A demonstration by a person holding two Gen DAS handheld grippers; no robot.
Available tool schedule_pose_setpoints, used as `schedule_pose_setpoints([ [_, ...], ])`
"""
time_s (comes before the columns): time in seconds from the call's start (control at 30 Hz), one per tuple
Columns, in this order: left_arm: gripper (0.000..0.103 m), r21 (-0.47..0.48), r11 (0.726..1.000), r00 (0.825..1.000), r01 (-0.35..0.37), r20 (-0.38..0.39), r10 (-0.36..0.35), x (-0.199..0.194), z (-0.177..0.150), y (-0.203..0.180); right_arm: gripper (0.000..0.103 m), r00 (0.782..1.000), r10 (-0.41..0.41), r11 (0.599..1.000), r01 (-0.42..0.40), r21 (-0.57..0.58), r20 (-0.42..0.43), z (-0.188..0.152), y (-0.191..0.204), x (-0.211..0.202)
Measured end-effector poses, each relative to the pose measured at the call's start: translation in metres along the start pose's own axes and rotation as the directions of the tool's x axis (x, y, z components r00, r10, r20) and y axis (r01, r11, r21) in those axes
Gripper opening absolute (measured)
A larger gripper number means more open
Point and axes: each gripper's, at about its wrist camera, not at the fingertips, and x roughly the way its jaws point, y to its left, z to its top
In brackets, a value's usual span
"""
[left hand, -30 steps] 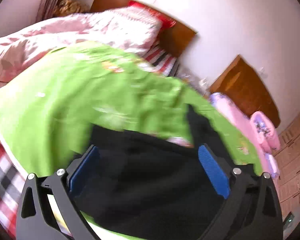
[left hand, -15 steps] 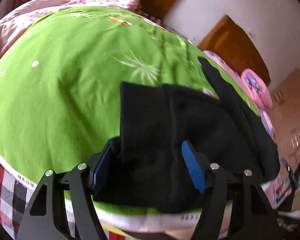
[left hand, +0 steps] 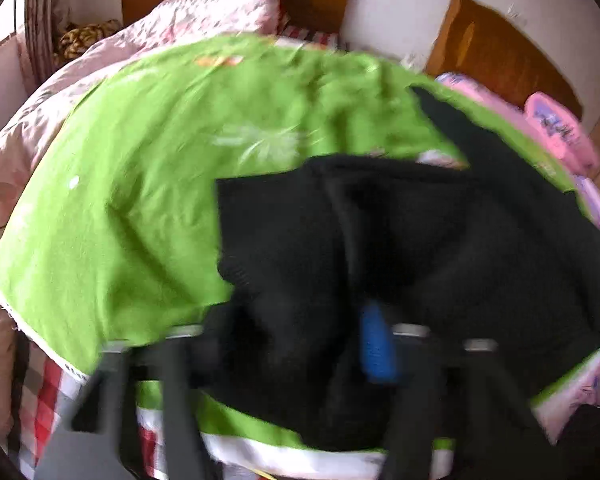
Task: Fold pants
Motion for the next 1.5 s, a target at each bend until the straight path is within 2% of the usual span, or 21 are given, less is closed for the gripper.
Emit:
schedule_pose_setpoints([
  [0.07, 0.026, 0.113, 0.982, 0.987, -0.15, 0.073, 0.143, -0.016, -0.003, -0.032, 0.087, 1.0, 0.002, 1.0, -0.002, 0.011, 0.002, 0.0, -0.003, 0.0],
  [0.13, 0.025, 0.195, 0.935, 0.946, -0.295, 0.198, 0.257, -0.032, -0.001, -0.063, 0.087, 1.0, 0.004, 1.0, -0.004, 0.014, 0.003, -0.001, -0.003, 0.0],
  [0.2, 0.025, 0.208, 0.909, 0.915, -0.36, 0.269, 0.301, -0.041, 0.015, -0.069, 0.087, 1.0, 0.003, 1.0, -0.003, 0.013, 0.004, -0.001, -0.003, -0.001],
  [0.3, 0.026, 0.204, 0.9, 0.905, -0.385, 0.275, 0.325, -0.034, 0.037, -0.068, 0.087, 1.0, 0.001, 1.0, -0.001, 0.014, 0.008, -0.001, -0.004, -0.002],
  [0.37, 0.026, 0.212, 0.894, 0.915, -0.395, 0.183, 0.361, -0.008, 0.045, -0.06, 0.087, 1.0, -0.001, 1.0, 0.001, 0.018, 0.011, -0.001, -0.007, -0.003],
  [0.47, 0.033, 0.158, 0.922, 0.935, -0.353, 0.024, 0.354, 0.029, 0.039, -0.038, 0.087, 1.0, -0.008, 1.0, 0.007, 0.029, 0.014, -0.003, -0.012, -0.006],
  [0.57, 0.063, 0.029, 0.936, 0.936, -0.351, -0.031, 0.352, 0.016, 0.037, -0.021, 0.087, 1.0, -0.015, 0.999, 0.015, 0.043, 0.016, -0.004, -0.02, -0.008],
  [0.67, 0.09, 0.006, 0.898, 0.898, -0.439, -0.007, 0.439, 0.001, 0.038, -0.009, 0.087, 1.0, 0.0, 0.998, -0.001, 0.06, 0.016, -0.006, -0.024, -0.007],
  [0.77, 0.093, -0.034, 0.896, 0.897, -0.442, 0.002, 0.442, -0.009, 0.04, -0.003, 0.087, 1.0, 0.017, 0.998, -0.017, 0.058, 0.001, -0.01, -0.021, -0.001],
  [0.83, 0.093, -0.048, 0.887, 0.884, -0.459, 0.076, 0.461, -0.018, 0.043, -0.014, 0.087, 0.999, 0.033, 0.998, -0.033, 0.047, -0.002, -0.011, -0.017, 0.001],
  [0.9, 0.1, -0.107, 0.909, 0.905, -0.402, 0.105, 0.413, -0.027, 0.042, -0.011, 0.087, 0.999, 0.041, 0.999, -0.041, 0.031, -0.003, -0.011, -0.013, 0.0],
  [0.93, 0.1, -0.167, 0.931, 0.936, -0.325, 0.084, 0.342, -0.029, 0.044, 0.0, 0.087, 0.999, 0.044, 0.999, -0.044, 0.026, -0.003, -0.011, -0.012, 0.0],
  [0.97, 0.1, -0.203, 0.94, 0.958, -0.275, 0.025, 0.286, -0.022, 0.047, 0.014, 0.087, 0.999, 0.047, 0.999, -0.046, 0.027, -0.003, -0.01, -0.012, 0.0],
  [1.0, 0.101, -0.204, 0.936, 0.958, -0.287, -0.056, 0.281, -0.012, 0.048, 0.022, 0.087, 0.999, 0.047, 0.998, -0.046, 0.03, -0.002, -0.01, -0.012, -0.001],
  [1.03, 0.101, -0.155, 0.889, 0.901, -0.43, -0.128, 0.413, 0.0, 0.047, 0.03, 0.087, 0.999, 0.045, 0.998, -0.045, 0.034, 0.0, -0.011, -0.014, -0.001],
  [1.1, 0.099, -0.125, 0.809, 0.819, -0.574, -0.116, 0.562, -0.003, 0.044, 0.036, 0.088, 0.999, 0.042, 0.998, -0.042, 0.04, 0.001, -0.01, -0.015, -0.002],
  [1.13, 0.099, -0.135, 0.82, 0.831, -0.557, -0.1, 0.548, -0.008, 0.042, 0.036, 0.088, 0.999, 0.04, 0.998, -0.04, 0.038, -0.001, -0.01, -0.015, -0.001],
  [1.2, 0.099, -0.16, 0.871, 0.884, -0.465, -0.03, 0.467, -0.024, 0.039, 0.026, 0.088, 0.999, 0.043, 0.999, -0.042, 0.029, -0.009, -0.01, -0.012, 0.003],
  [1.3, 0.101, -0.115, 0.914, 0.909, -0.388, 0.115, 0.4, -0.051, 0.04, -0.02, 0.088, 0.998, 0.061, 0.998, -0.061, -0.003, -0.028, -0.005, 0.001, 0.013],
  [1.33, 0.101, -0.084, 0.941, 0.929, -0.327, 0.154, 0.337, -0.057, 0.046, -0.046, 0.088, 0.997, 0.065, 0.997, -0.066, -0.026, -0.033, -0.001, 0.007, 0.017],
  [1.5, 0.101, 0.098, 0.984, 0.977, -0.148, 0.17, 0.13, -0.041, 0.084, -0.169, 0.088, 0.999, 0.035, 0.987, -0.038, -0.159, -0.02, 0.025, 0.039, 0.033],
])
